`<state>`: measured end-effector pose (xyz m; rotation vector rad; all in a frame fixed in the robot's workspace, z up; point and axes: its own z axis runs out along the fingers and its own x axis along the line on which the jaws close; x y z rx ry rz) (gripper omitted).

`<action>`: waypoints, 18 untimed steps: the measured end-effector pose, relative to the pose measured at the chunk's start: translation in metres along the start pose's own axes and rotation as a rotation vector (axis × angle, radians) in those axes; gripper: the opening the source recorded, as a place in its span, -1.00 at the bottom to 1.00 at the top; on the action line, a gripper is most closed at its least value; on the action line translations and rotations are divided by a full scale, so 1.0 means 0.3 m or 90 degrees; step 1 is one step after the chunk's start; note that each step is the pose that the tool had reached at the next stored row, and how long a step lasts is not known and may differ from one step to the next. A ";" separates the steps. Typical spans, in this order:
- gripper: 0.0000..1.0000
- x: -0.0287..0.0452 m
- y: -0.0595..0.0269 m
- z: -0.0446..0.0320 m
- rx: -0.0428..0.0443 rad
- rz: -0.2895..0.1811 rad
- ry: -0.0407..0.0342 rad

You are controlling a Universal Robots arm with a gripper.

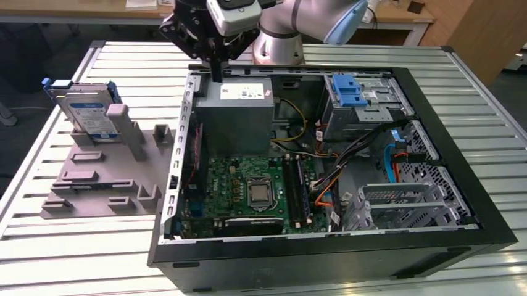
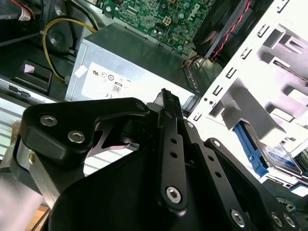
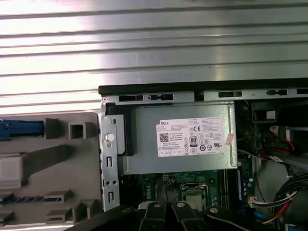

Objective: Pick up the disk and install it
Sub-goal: 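Reach for the disk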

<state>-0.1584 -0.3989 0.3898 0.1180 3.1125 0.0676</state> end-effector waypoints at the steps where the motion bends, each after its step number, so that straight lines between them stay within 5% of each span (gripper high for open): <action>1: -0.79 0.001 0.000 0.000 0.0000 0.000 0.0000; 18: -0.79 0.014 -0.001 0.001 0.0000 0.000 0.0000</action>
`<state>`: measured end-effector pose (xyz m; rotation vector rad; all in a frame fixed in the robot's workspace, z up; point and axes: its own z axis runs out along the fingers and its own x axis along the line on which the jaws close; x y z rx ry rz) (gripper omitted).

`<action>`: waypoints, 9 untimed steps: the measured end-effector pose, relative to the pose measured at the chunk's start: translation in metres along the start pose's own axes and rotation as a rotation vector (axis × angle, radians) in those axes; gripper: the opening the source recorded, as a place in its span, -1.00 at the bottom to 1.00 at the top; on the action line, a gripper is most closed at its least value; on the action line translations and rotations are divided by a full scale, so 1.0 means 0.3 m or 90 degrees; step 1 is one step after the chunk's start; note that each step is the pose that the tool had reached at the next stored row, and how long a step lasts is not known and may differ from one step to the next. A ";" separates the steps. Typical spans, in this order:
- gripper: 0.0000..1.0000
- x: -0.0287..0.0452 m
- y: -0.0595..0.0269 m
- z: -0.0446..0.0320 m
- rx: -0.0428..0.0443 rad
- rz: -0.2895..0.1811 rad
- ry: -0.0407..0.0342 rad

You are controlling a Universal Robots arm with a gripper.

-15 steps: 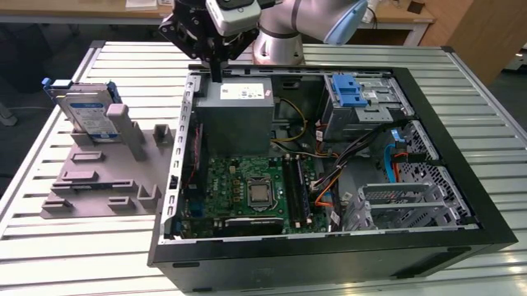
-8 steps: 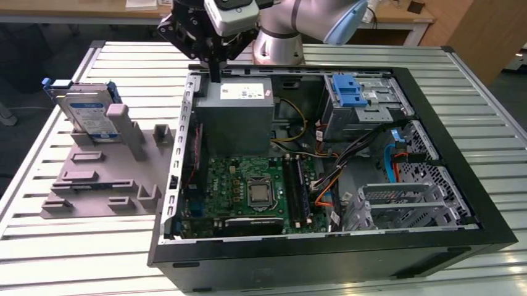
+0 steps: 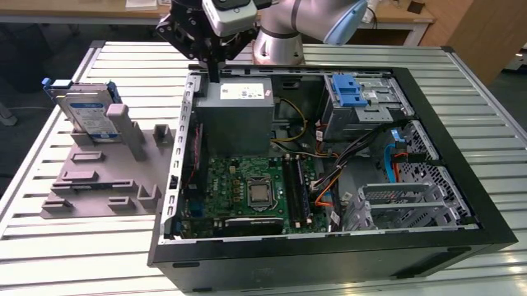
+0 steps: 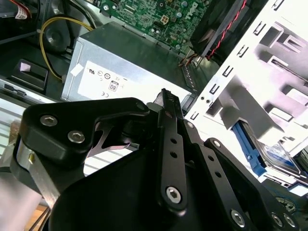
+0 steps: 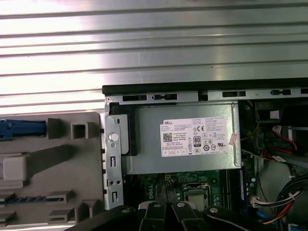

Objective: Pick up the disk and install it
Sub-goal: 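Reach for the disk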

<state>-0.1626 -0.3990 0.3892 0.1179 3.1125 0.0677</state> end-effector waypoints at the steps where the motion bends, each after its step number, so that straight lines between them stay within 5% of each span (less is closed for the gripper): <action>1: -0.79 0.001 0.000 0.000 0.0000 0.000 0.0000; 9: -0.79 0.007 -0.001 0.000 0.0000 0.000 0.0000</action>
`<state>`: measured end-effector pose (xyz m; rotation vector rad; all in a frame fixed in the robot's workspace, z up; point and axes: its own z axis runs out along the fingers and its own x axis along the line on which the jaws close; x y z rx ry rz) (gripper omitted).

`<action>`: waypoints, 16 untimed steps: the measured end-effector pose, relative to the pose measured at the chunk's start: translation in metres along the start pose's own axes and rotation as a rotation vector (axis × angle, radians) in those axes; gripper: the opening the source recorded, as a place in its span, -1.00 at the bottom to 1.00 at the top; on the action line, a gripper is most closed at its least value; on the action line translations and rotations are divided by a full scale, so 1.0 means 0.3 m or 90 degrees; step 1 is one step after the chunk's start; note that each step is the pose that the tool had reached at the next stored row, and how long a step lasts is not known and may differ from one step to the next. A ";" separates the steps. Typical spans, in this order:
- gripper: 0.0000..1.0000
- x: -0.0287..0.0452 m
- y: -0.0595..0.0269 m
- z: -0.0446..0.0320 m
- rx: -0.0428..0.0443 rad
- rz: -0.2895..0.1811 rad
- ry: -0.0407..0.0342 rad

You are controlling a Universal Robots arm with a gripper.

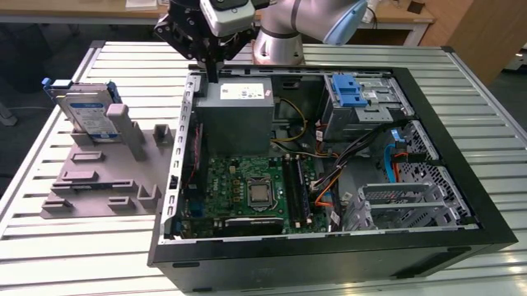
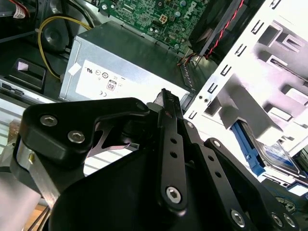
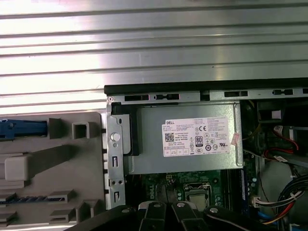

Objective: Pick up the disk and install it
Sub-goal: 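Reach for the disk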

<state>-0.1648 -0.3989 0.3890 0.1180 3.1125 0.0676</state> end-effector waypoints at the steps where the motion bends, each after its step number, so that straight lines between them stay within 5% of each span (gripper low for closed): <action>1: -0.79 0.001 0.000 0.000 0.0000 0.000 0.0000; 12: -0.79 0.008 -0.001 0.001 0.0000 0.000 0.0000; 14: -0.79 0.044 -0.004 0.007 0.0000 0.000 0.0000; 16: -0.79 0.045 -0.004 0.007 0.0000 0.000 0.0000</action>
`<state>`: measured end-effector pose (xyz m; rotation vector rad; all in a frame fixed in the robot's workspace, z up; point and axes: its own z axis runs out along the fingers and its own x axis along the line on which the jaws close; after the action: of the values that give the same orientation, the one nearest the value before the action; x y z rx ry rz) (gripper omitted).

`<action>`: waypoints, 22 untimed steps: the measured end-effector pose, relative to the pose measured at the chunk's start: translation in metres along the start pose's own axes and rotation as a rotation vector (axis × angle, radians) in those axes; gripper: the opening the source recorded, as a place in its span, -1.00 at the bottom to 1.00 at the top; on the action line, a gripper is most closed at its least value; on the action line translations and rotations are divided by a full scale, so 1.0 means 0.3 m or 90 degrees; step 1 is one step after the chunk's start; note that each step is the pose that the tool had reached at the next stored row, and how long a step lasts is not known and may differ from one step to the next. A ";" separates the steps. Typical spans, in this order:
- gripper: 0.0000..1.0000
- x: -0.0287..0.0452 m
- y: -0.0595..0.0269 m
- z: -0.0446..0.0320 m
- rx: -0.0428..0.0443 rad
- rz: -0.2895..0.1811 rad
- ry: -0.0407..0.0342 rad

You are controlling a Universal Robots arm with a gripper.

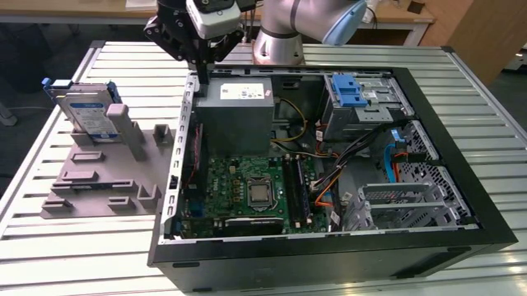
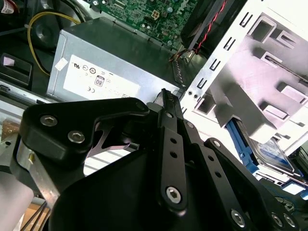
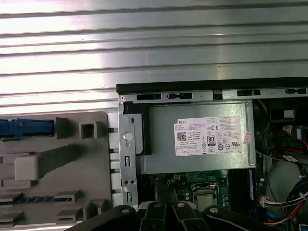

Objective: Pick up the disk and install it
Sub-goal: 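Reach for the disk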

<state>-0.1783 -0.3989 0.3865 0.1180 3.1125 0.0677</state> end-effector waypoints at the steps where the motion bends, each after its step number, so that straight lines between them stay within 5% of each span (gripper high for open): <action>1: -0.79 0.000 0.000 0.000 0.0000 0.000 0.0000; 9: -0.79 0.011 -0.001 0.001 0.0001 0.000 0.0001; 22: -0.79 0.072 -0.002 0.003 0.0000 0.000 0.0001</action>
<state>-0.1998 -0.3978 0.3850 0.1180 3.1126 0.0676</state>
